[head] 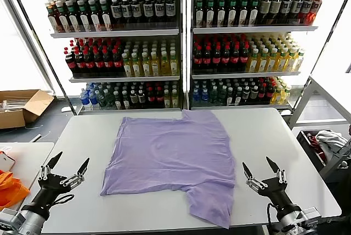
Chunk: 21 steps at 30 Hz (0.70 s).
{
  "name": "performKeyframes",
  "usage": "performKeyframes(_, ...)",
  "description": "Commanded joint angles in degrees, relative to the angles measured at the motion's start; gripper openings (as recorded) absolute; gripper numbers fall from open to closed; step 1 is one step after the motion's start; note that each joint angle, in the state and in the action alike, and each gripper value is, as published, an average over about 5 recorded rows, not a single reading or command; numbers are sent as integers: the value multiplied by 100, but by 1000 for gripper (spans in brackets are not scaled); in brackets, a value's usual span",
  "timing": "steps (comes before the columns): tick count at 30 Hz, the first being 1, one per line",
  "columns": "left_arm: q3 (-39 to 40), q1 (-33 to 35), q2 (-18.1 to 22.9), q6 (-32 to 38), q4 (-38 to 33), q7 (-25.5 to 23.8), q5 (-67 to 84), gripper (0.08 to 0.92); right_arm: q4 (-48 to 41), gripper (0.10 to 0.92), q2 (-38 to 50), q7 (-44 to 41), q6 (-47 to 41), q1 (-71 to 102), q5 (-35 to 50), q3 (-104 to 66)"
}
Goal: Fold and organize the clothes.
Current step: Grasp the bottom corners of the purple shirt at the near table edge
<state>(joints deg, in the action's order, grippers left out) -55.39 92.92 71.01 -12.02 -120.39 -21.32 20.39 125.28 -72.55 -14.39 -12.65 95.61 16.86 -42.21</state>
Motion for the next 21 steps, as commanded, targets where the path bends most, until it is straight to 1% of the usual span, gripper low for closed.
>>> performKeyframes(1,1021,26,-1185,-1195,309,975,378,822,449,823,496,489,-505,602,116,242)
performKeyframes(6,1317,-43,-1270,-1482,267,1068,546,823,610,823,320,579,-649,1191,-31,387)
performKeyframes(11,1609,-119,-1260,-1539,405,1066,643,822,604,823,246,668,-669,1439,-100,652)
performKeyframes(21,1665,-235,-1071,-1531,692,1035,871,823,349,823,-46,838,-782,1348,-386,1304)
